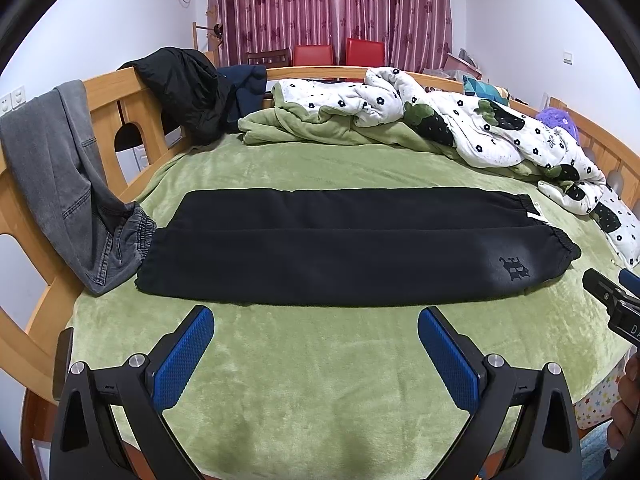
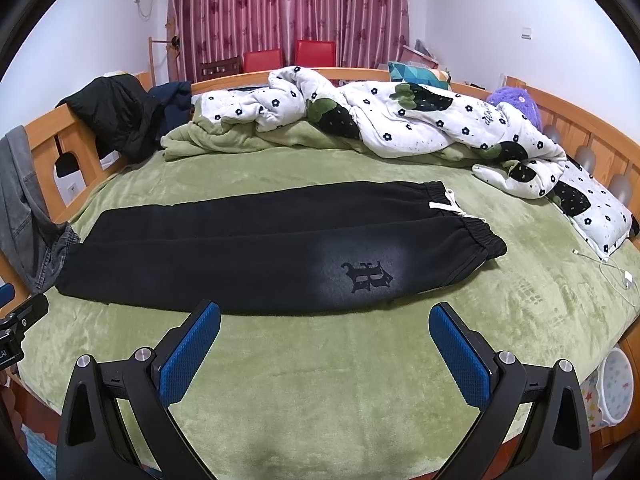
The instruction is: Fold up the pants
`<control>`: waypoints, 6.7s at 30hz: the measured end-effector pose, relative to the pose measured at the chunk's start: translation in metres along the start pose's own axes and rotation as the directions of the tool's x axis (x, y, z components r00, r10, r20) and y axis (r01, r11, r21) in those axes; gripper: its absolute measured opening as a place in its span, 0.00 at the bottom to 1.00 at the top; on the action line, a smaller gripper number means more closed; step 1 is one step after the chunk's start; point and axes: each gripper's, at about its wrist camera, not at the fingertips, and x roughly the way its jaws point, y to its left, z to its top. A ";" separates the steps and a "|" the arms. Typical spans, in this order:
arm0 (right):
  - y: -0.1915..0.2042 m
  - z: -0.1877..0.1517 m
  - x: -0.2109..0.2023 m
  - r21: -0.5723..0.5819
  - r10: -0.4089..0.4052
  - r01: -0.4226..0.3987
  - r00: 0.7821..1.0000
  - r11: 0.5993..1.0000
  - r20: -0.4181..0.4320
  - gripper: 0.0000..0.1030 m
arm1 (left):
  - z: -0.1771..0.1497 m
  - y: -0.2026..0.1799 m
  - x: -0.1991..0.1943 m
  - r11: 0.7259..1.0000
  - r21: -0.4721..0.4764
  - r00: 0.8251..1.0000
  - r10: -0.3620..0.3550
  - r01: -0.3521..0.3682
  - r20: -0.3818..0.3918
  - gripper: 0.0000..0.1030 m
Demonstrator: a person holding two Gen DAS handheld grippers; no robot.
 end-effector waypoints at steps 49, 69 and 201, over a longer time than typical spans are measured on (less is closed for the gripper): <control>-0.003 0.000 0.000 0.002 0.003 -0.003 1.000 1.000 0.008 1.00 | 0.000 0.000 0.001 1.000 -0.007 1.000 -0.012 0.012 0.003 1.00; -0.071 -0.028 0.122 0.174 0.067 -0.049 0.993 0.983 -0.097 0.79 | -0.022 0.040 0.136 0.986 -0.166 0.987 -0.052 0.027 -0.149 0.92; -0.372 -0.066 0.199 0.525 0.007 0.070 0.990 0.848 -0.143 0.45 | -0.076 0.099 0.086 0.958 -0.282 0.998 -0.056 0.049 -0.016 0.54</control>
